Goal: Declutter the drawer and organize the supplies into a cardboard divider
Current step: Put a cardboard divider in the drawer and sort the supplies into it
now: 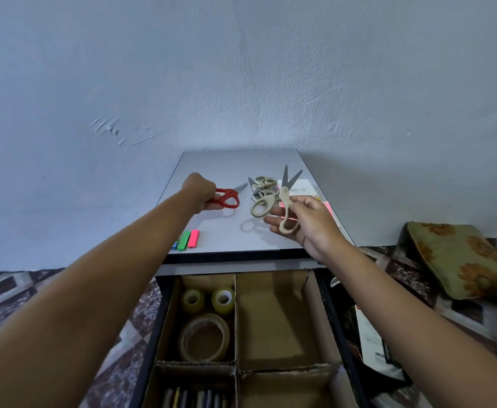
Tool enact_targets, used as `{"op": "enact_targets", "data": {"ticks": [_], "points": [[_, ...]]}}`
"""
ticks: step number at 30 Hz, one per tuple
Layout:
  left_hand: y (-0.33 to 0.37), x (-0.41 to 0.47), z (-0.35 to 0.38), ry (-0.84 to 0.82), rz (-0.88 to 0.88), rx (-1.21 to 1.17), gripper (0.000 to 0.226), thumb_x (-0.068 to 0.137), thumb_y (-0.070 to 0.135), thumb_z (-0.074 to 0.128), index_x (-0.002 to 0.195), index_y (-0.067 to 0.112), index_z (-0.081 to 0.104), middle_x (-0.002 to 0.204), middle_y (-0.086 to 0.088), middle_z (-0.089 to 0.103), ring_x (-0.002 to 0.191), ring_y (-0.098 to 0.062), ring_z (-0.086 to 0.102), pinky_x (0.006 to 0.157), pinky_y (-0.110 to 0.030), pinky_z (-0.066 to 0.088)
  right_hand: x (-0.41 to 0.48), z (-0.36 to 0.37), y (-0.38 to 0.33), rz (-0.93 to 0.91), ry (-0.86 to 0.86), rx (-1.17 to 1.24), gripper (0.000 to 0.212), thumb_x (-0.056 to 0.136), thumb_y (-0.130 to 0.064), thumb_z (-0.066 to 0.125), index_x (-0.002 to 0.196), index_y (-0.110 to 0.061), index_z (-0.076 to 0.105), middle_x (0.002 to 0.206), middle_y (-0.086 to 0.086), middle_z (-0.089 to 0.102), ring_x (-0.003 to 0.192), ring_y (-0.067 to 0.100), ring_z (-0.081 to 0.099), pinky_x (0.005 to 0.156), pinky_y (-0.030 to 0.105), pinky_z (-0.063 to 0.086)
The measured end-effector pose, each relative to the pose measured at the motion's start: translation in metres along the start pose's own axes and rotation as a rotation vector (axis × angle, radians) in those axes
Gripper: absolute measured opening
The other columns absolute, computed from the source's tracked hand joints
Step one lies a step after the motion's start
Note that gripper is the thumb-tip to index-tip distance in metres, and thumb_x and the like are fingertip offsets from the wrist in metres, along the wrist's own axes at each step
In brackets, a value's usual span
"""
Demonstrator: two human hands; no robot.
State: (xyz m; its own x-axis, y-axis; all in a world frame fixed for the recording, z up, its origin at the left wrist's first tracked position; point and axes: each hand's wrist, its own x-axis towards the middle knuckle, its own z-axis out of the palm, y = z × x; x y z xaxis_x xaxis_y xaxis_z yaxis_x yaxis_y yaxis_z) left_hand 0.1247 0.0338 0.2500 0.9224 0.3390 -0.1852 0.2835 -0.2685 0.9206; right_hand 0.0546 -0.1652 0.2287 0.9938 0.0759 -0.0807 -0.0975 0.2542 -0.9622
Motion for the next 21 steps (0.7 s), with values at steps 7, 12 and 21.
{"op": "enact_targets", "data": {"ticks": [7,12,21], "points": [[-0.022,-0.098,-0.030,-0.128,-0.007,-0.474,0.014,0.094,0.001,0.050,0.107,0.000,0.056,0.089,-0.014,0.067,0.059,-0.019,0.070,0.049,-0.024,0.056,-0.035,-0.006,0.006,0.032,-0.079,0.111,0.016,0.099,-0.005,0.037,0.091,-0.011,0.050,0.085,0.018,0.066,0.064,0.026,0.070,0.059,0.035,0.058],[-0.069,-0.152,-0.035,-0.166,-0.009,-0.518,0.021,0.097,0.003,0.043,0.115,-0.001,0.053,0.091,-0.013,0.068,0.063,-0.019,0.071,0.059,-0.028,0.059,-0.063,-0.018,0.022,0.048,-0.041,0.037,0.021,0.100,-0.005,0.036,0.091,-0.013,0.053,0.070,0.008,0.069,0.056,0.014,0.068,0.048,0.026,0.055],[-0.130,-0.223,-0.023,-0.274,-0.060,-0.477,0.017,0.092,0.001,0.047,0.101,0.004,0.062,0.090,-0.015,0.071,0.072,-0.026,0.070,0.057,-0.032,0.058,-0.112,-0.049,0.066,0.099,0.017,0.033,0.018,0.099,-0.009,0.040,0.094,-0.011,0.057,0.063,0.001,0.068,0.062,0.019,0.070,0.062,0.038,0.060]]}}
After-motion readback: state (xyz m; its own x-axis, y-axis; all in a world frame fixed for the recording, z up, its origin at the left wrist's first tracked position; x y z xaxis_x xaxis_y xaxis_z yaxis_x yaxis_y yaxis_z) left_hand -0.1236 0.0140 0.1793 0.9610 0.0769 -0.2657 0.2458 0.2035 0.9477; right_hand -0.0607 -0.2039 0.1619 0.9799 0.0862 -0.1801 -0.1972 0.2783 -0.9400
